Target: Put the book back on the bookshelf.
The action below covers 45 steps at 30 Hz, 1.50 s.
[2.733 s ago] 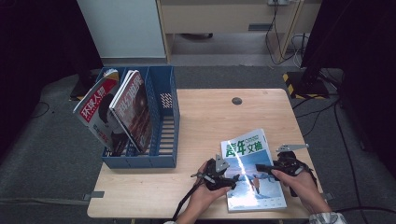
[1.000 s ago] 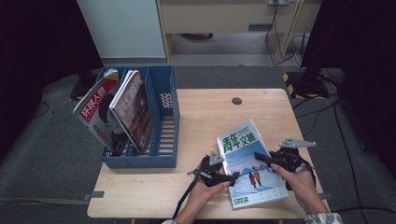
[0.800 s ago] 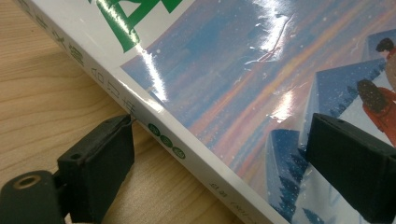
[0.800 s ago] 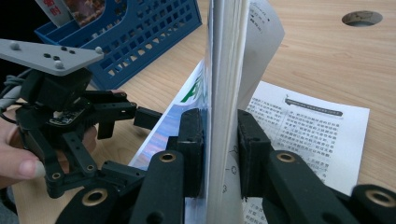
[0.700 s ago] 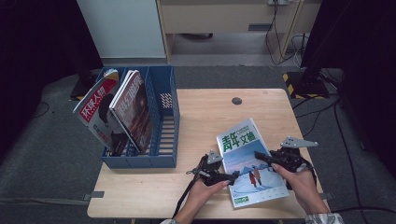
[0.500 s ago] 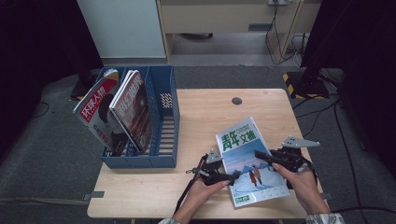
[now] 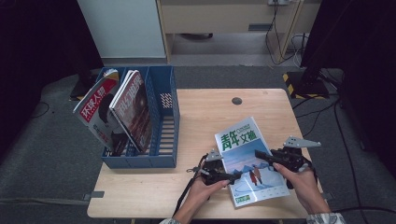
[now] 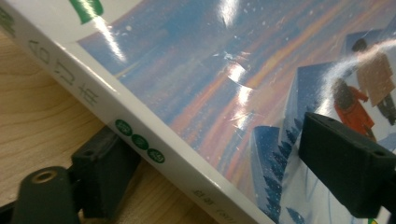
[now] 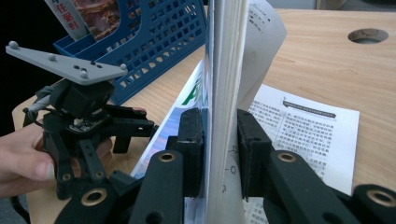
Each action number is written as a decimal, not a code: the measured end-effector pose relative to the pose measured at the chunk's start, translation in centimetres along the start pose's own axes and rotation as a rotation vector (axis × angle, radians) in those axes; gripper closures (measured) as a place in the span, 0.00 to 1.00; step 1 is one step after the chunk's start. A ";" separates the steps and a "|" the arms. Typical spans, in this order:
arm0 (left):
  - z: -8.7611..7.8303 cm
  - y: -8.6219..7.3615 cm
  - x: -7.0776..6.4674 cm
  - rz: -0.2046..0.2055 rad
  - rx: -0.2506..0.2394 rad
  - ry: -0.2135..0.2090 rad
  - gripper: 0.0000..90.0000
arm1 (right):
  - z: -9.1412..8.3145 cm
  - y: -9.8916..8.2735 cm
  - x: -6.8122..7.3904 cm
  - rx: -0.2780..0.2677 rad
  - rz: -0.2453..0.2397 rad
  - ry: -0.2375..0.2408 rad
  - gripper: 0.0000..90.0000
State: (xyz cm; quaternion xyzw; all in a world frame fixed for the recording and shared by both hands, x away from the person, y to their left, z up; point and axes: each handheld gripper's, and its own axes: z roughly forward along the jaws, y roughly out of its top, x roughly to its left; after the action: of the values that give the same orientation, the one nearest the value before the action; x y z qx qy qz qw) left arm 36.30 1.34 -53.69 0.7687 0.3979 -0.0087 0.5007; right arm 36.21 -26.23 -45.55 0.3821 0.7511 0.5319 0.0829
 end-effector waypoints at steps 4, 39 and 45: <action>0.0 0.0 0.1 0.001 0.002 0.016 0.21 | 0.2 -0.6 -0.7 0.002 0.021 -0.008 0.82; 0.3 0.1 -0.2 -0.026 0.041 0.067 0.23 | 2.9 -5.2 -4.1 0.324 0.091 -0.182 0.20; 0.1 0.4 -0.1 -0.071 0.034 0.026 0.25 | 2.8 -5.1 -3.7 0.342 0.115 -0.109 0.34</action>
State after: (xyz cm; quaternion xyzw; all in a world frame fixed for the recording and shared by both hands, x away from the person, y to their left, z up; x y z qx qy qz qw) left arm 36.53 1.13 -53.43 0.7625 0.4311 -0.0234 0.4819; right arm 37.79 -27.37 -52.17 0.4610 0.8021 0.3787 0.0268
